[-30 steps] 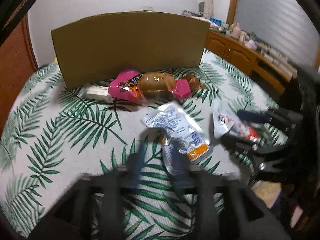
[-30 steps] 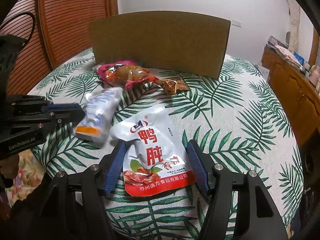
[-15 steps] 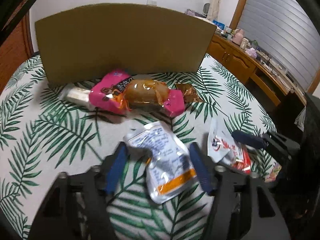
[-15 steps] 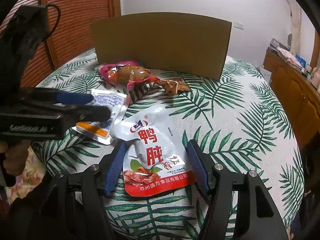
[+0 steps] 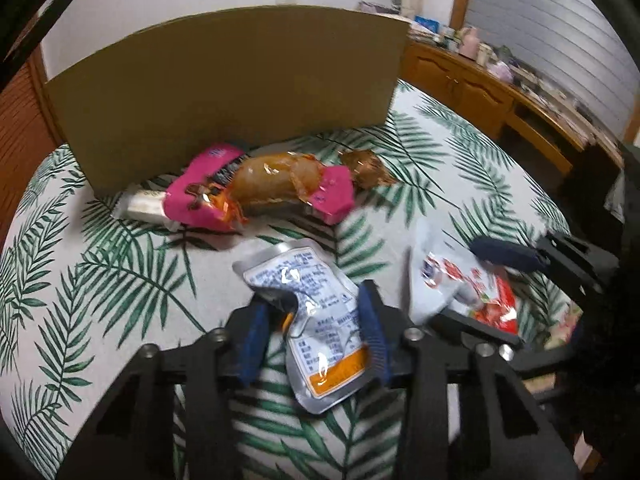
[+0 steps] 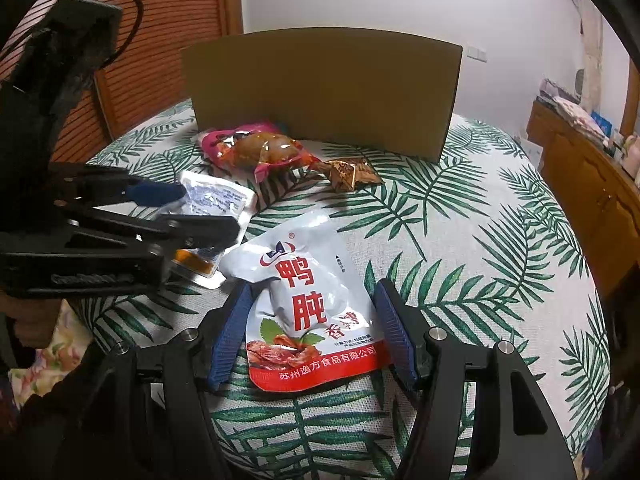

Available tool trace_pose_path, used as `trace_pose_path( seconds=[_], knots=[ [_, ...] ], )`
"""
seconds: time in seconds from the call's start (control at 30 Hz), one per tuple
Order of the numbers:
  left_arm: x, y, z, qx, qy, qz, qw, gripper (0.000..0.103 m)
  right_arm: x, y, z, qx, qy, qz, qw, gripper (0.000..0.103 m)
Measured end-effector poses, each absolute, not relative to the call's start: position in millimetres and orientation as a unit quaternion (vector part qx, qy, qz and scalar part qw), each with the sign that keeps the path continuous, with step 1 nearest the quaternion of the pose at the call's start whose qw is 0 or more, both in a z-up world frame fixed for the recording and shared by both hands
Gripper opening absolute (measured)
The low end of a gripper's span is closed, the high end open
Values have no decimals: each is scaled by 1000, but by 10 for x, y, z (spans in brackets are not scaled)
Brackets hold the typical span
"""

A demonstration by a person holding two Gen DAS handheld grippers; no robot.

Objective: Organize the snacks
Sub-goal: 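Grasp and lift white-and-orange packet with left tool while right tool holds duck-gizzard pouch, then carry both held packets up and over the cardboard box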

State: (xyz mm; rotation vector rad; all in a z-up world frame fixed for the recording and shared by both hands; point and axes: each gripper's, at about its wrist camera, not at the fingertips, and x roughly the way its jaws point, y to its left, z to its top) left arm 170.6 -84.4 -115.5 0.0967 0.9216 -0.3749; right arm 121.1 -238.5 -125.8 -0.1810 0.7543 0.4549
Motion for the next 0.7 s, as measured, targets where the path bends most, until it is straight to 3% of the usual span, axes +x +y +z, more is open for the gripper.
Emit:
trace_pose_path(
  seconds=[0.3,0.7],
  knots=[
    [1493,-806,-1062,29,428,-216,877,15,1249,-2361,-1235,-90,377,217,896,64],
    [1381,-731,-963,23,400,-203,894,13,1267,-2412,-1173,-71,388,227,891,59]
  ],
)
